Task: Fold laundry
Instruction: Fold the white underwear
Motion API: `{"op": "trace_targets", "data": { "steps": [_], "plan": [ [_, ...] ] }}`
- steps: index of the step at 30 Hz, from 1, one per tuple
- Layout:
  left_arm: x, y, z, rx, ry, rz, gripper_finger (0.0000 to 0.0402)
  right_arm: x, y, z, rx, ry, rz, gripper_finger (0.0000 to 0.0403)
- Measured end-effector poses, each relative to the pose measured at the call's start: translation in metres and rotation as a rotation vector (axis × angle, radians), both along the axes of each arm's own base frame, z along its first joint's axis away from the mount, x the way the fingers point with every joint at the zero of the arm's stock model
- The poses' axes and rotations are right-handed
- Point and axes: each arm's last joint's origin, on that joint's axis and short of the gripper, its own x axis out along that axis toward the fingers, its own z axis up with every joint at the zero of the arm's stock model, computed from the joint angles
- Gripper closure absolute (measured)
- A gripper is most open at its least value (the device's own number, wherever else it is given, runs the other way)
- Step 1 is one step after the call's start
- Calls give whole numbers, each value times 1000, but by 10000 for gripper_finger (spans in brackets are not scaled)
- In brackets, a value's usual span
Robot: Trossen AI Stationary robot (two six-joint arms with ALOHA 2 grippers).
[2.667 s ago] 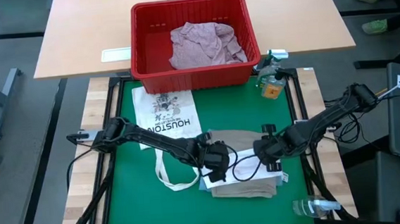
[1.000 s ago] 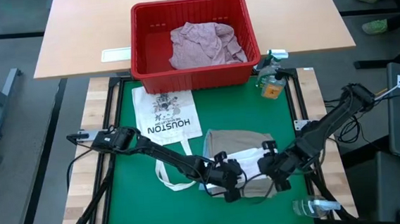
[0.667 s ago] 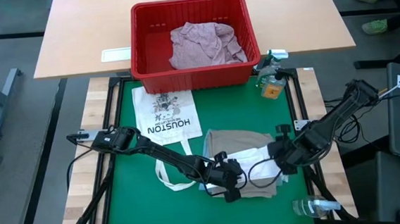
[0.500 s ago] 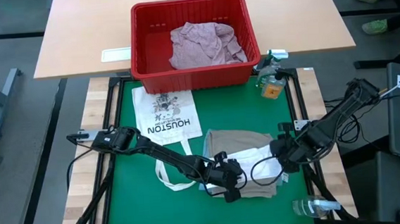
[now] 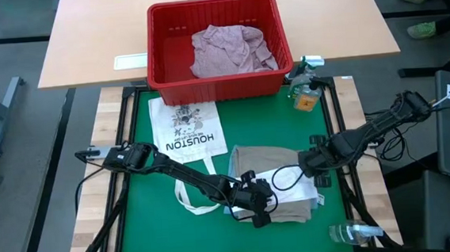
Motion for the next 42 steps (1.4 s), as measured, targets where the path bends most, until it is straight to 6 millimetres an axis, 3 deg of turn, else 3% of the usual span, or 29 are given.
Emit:
{"op": "trace_targets", "data": {
  "steps": [15,25,30,39,42],
  "plan": [
    [0,0,0,0,0,0,347,9,-5,0,147,-2,32,274],
    [0,0,0,0,0,0,347,10,-6,0,133,-16,28,396],
    [0,0,0,0,0,0,347,10,-6,0,125,-19,2,385],
    [0,0,0,1,0,0,347,10,-6,0,130,-16,-22,399],
    [0,0,0,0,0,0,347,12,-4,8,154,-32,-21,400]
  ]
}}
